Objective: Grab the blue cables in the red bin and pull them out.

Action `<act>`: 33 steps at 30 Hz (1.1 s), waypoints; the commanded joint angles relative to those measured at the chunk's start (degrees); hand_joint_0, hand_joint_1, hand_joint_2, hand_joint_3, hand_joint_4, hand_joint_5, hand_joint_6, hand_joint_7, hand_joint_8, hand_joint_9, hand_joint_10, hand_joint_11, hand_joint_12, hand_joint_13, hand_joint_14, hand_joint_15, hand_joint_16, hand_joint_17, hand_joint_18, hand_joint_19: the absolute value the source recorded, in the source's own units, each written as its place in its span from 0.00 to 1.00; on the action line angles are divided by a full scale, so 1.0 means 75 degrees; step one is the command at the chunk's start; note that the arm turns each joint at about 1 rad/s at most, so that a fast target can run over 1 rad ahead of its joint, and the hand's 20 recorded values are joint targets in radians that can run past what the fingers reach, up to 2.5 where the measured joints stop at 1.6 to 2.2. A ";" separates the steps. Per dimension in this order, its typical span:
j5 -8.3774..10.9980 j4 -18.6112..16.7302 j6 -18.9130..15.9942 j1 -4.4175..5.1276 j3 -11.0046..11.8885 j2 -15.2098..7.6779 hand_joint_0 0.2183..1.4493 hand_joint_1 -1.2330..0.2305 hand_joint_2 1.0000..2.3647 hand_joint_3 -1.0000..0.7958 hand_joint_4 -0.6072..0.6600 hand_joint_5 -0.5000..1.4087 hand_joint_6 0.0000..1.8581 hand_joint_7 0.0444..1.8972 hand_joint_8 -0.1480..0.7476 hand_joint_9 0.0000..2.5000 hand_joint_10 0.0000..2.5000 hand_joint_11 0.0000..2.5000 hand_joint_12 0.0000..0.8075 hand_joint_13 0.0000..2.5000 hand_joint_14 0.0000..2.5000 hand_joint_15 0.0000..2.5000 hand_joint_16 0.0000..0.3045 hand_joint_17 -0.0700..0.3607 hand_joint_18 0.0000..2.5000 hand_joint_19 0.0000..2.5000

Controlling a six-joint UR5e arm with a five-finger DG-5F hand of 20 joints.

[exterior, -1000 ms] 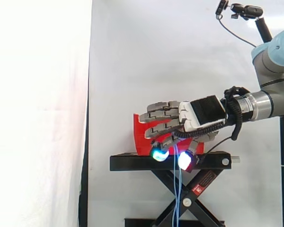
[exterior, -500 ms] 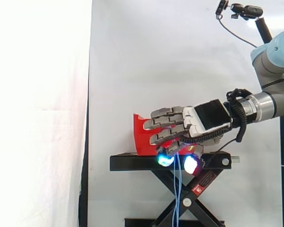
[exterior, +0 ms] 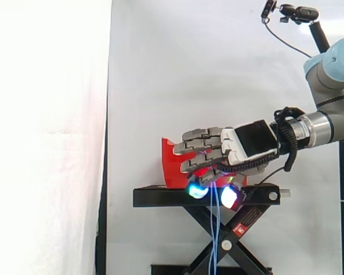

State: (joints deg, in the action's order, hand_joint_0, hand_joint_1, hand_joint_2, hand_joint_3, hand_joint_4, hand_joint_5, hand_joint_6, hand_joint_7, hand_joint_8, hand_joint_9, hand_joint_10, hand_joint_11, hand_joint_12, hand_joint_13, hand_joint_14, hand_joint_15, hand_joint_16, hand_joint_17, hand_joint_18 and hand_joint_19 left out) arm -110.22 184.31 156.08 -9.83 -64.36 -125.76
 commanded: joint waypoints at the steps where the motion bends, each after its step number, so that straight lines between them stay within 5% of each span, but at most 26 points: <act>1: 0.0001 -0.0012 0.0089 -0.0013 0.0003 0.0010 0.48 0.24 0.00 0.00 0.68 0.68 0.00 0.23 0.49 0.24 0.00 0.12 0.41 0.09 0.00 0.10 0.15 0.40 0.02 0.13; 21: 0.0048 -0.0117 0.0207 -0.0060 -0.0008 -0.0001 0.48 0.24 0.00 0.00 0.70 0.70 0.00 0.22 0.49 0.25 0.00 0.12 0.41 0.10 0.00 0.10 0.15 0.41 0.02 0.12; 33: 0.0142 -0.0117 0.0195 -0.0060 -0.0008 -0.0001 0.49 0.24 0.00 0.00 0.74 0.74 0.00 0.30 0.49 0.26 0.00 0.12 0.41 0.11 0.00 0.10 0.15 0.40 0.03 0.13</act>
State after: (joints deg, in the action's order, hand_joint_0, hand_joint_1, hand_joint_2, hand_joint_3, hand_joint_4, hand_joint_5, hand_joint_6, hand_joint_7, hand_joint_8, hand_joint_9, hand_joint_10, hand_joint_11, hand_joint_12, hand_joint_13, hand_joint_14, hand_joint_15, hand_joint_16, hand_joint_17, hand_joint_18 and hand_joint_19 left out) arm -109.26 183.42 157.56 -10.34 -64.42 -125.77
